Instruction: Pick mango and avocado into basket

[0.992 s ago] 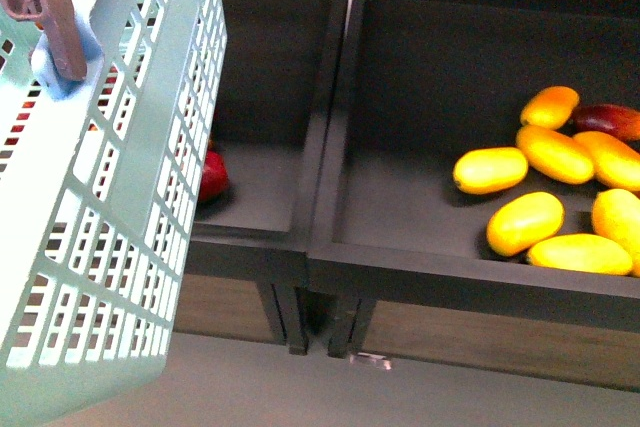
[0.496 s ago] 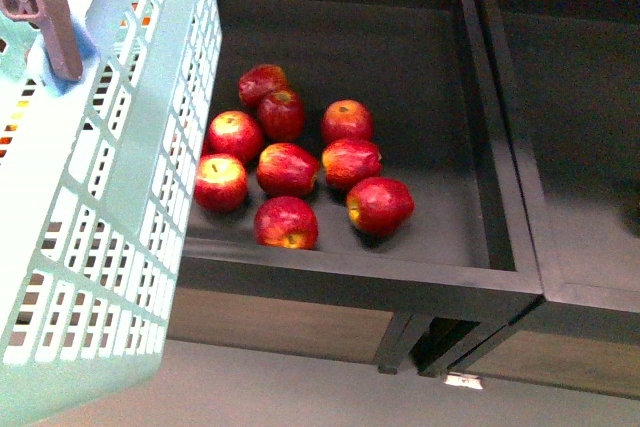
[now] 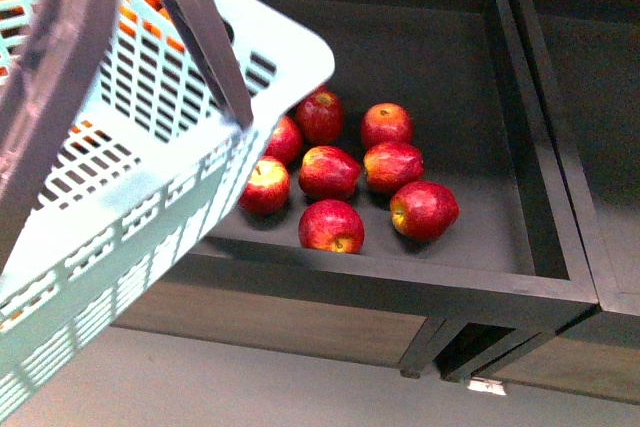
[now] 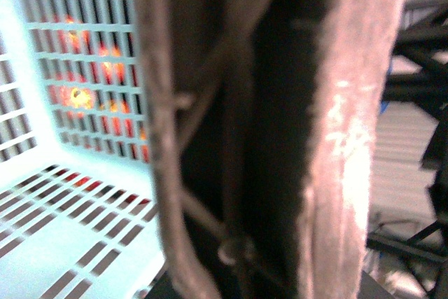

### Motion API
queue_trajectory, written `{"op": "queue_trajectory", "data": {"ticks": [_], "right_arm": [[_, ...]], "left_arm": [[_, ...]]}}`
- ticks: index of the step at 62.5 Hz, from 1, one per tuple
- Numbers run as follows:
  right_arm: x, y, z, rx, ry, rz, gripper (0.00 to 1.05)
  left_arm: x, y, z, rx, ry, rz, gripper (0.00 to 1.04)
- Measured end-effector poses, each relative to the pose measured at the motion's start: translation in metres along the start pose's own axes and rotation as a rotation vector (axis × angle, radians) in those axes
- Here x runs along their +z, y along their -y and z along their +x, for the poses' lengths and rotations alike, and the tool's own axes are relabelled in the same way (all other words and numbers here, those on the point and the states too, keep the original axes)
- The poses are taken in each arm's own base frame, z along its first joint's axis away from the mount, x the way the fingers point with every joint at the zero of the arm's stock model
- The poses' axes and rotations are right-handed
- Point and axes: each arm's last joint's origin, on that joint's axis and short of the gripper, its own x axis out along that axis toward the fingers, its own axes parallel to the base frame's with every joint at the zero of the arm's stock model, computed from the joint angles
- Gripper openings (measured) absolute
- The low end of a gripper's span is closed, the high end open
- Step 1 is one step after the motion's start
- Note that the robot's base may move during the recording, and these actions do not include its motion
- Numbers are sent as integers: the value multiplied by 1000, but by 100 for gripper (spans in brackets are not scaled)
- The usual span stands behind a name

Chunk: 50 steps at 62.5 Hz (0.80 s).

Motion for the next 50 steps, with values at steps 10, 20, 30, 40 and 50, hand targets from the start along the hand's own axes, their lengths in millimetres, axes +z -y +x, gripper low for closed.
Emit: {"op": "queue_trajectory", "data": {"ticks": [10, 20, 30, 40, 50], "right_arm": [[0, 0, 0, -1, 0, 0, 96], [0, 0, 0, 0, 0, 0, 96], [0, 0, 0, -1, 0, 0, 96], [0, 0, 0, -1, 0, 0, 96], [0, 0, 0, 0, 0, 0, 96]], "left_arm": [[-18, 27, 45, -11, -79, 79, 14], [-44, 70, 69, -90, -211, 131, 14], [-79, 99, 68, -172, -380, 187, 14], [-94, 98, 68, -208, -473, 242, 14], [-92, 96, 69, -212, -453, 278, 14]]}}
